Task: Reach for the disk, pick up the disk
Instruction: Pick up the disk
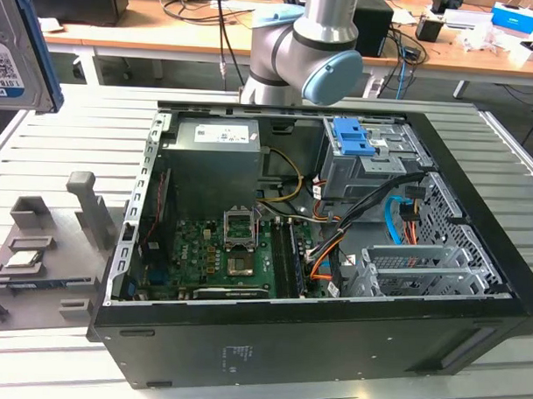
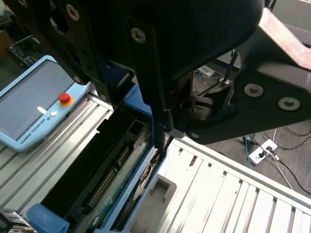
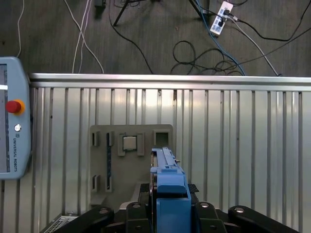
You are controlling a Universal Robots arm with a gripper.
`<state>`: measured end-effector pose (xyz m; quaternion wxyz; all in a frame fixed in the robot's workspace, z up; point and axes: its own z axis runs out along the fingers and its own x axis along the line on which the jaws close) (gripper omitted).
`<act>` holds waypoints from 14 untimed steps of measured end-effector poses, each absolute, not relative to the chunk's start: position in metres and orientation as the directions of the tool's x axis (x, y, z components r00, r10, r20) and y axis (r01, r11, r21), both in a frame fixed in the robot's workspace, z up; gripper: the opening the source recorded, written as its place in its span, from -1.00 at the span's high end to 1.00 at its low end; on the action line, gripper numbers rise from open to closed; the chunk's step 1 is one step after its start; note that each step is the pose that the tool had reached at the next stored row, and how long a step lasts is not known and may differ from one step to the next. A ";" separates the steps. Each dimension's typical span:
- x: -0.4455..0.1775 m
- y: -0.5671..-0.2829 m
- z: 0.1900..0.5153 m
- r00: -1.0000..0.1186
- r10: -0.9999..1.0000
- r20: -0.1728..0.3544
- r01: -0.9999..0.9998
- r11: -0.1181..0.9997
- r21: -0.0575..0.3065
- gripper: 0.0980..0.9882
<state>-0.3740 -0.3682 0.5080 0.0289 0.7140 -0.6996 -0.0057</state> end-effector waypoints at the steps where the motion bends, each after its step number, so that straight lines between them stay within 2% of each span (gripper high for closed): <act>1: -0.374 -0.368 0.509 0.021 -0.999 0.032 -0.999 -0.020 0.049 0.39; 14: -0.372 -0.368 0.515 0.022 -0.999 0.033 -0.999 -0.020 0.051 0.39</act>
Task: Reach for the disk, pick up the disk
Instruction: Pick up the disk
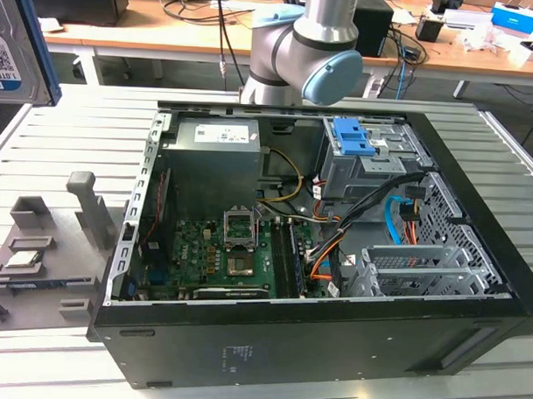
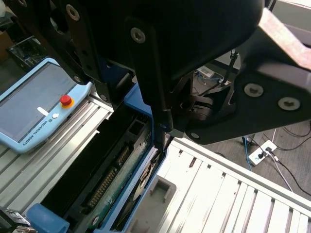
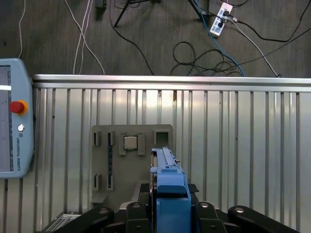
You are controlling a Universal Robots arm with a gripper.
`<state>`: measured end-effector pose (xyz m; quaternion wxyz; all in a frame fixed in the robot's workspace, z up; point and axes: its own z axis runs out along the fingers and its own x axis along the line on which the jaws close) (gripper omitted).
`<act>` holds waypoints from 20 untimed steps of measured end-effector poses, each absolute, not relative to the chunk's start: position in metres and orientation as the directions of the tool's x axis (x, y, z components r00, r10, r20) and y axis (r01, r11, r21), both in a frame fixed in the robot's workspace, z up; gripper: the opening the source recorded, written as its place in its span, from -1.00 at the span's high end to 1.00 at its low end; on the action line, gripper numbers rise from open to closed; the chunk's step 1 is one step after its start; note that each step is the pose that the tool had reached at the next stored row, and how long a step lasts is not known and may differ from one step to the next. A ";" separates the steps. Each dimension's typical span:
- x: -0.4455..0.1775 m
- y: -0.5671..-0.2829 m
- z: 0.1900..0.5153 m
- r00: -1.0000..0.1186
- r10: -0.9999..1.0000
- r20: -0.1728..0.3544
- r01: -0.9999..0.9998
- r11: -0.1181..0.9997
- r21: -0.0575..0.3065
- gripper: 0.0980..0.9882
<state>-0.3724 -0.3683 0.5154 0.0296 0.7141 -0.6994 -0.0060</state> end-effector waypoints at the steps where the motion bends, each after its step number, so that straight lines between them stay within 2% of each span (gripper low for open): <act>1: -0.371 -0.368 0.515 0.021 -0.999 0.033 -0.999 -0.020 0.050 0.39; 20: -0.322 -0.365 0.515 0.021 -0.999 0.033 -0.999 -0.020 0.051 0.39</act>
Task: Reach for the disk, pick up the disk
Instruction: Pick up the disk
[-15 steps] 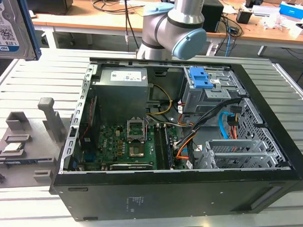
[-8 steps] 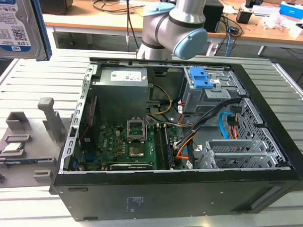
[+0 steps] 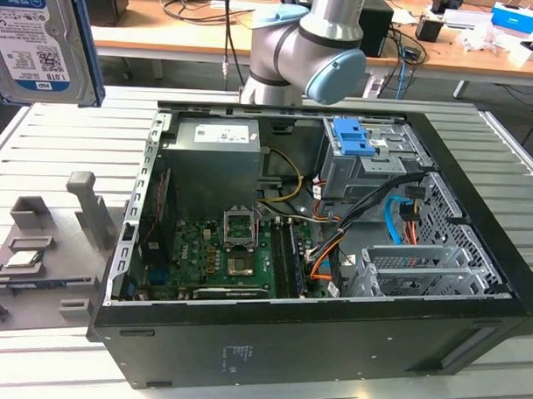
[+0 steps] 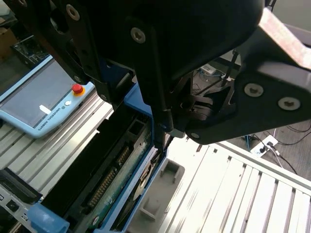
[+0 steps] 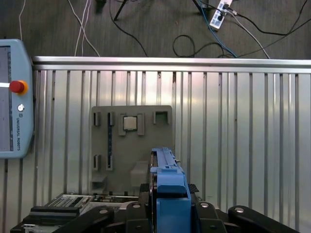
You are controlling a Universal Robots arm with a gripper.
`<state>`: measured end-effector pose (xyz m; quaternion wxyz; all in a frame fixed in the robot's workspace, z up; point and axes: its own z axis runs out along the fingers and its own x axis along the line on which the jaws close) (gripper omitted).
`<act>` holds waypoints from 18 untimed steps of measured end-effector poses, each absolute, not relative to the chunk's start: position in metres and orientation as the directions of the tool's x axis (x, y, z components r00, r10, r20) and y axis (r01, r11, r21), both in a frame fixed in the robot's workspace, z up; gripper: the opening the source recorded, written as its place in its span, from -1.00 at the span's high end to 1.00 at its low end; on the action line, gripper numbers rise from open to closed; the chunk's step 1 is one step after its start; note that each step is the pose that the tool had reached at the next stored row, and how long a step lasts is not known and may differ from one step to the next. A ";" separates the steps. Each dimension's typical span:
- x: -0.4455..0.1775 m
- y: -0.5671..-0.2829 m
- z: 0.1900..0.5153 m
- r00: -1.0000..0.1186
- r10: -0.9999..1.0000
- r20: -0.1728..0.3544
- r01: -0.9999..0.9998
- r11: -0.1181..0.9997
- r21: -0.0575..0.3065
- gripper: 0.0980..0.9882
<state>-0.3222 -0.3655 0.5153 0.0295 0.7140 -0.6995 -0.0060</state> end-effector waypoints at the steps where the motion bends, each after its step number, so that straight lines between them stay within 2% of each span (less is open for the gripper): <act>1: -0.318 -0.365 0.515 0.021 -0.999 0.033 -0.999 -0.020 0.050 0.39; 8: -0.227 -0.361 0.515 0.021 -0.999 0.033 -0.999 -0.019 0.050 0.39; 18: -0.199 -0.359 0.515 0.021 -0.999 0.033 -0.999 -0.020 0.051 0.39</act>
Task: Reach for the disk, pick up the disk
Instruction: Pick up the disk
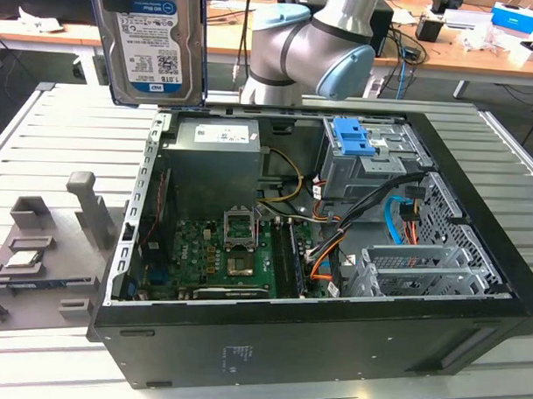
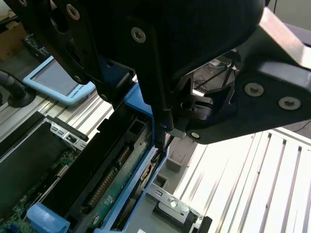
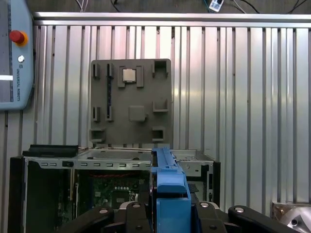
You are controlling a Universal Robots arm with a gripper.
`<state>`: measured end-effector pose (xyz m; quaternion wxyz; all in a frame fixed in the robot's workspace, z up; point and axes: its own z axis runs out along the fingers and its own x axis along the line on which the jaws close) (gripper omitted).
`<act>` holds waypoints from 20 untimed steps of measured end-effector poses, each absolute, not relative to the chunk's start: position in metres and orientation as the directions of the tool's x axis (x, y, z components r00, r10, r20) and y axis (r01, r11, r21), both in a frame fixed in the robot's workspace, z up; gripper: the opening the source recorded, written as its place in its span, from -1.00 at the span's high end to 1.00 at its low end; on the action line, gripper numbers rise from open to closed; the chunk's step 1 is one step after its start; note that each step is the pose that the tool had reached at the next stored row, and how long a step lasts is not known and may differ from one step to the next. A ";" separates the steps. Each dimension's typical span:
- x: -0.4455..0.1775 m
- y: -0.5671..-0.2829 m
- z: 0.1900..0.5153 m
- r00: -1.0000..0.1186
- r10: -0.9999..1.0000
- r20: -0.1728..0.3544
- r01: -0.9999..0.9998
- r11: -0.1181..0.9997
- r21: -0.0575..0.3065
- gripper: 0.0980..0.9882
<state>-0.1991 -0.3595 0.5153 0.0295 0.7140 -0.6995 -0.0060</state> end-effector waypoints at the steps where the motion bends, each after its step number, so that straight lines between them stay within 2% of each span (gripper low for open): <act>1: -0.196 -0.359 0.515 0.021 -0.999 0.033 -0.999 -0.020 0.050 0.39; 20: -0.140 -0.356 0.515 0.021 -0.999 0.033 -0.999 -0.019 0.050 0.39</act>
